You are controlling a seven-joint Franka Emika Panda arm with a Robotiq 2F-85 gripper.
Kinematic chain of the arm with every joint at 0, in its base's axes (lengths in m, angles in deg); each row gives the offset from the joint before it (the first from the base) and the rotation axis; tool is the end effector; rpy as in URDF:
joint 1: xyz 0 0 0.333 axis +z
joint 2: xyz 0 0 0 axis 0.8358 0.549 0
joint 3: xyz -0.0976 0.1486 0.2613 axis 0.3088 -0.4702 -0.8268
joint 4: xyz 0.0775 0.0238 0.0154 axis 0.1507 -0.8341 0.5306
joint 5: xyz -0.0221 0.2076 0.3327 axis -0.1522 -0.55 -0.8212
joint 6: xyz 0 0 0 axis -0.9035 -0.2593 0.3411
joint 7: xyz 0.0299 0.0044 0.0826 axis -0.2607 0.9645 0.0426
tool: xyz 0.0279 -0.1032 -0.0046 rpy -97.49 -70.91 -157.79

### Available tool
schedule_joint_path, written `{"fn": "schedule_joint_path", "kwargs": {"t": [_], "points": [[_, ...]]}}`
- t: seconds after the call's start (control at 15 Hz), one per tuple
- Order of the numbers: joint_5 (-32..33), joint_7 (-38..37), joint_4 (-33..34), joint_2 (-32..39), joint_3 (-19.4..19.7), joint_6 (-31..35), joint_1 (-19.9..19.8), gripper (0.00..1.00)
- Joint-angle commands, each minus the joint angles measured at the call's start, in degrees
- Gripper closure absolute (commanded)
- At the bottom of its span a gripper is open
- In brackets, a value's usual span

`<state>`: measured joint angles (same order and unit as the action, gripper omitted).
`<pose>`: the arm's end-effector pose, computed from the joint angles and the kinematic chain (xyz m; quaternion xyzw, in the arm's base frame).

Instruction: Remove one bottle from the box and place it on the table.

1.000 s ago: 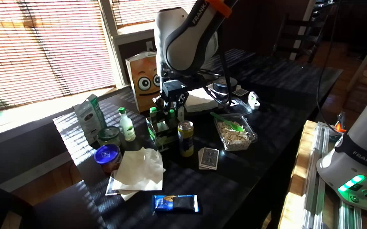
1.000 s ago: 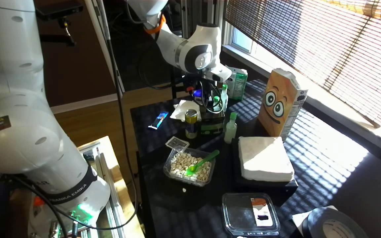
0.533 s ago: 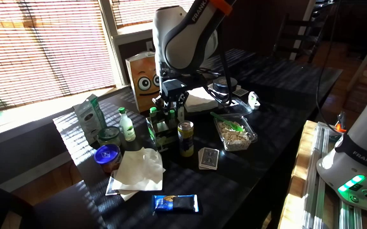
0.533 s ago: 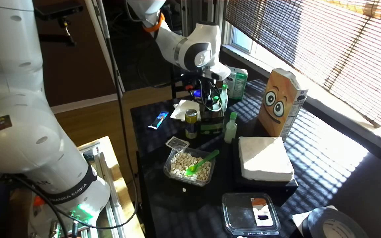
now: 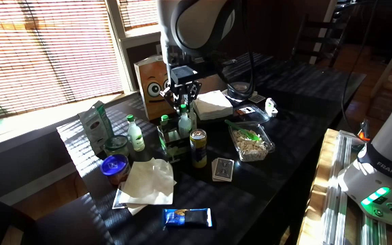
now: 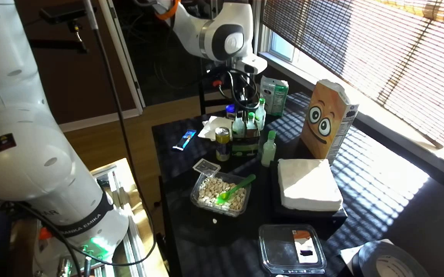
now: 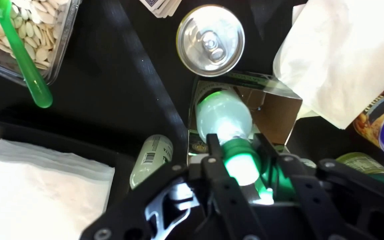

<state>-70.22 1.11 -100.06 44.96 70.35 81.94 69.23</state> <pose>0.5374 0.1219 0.2955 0.9819 -0.1864 0.0299 0.0148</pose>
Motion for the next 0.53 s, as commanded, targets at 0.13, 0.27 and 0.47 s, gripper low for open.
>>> {"fn": "schedule_joint_path", "kwargs": {"t": [0.13, 0.27, 0.47], "points": [[0.96, -1.24, -1.02, -8.83, -0.99, -5.71, -1.91, 0.93], [0.1, -0.92, -1.62, -11.16, -1.19, -6.34, -3.05, 0.93], [-1.26, -0.59, -2.12, -13.25, -1.29, -6.63, -4.92, 0.93]]}}
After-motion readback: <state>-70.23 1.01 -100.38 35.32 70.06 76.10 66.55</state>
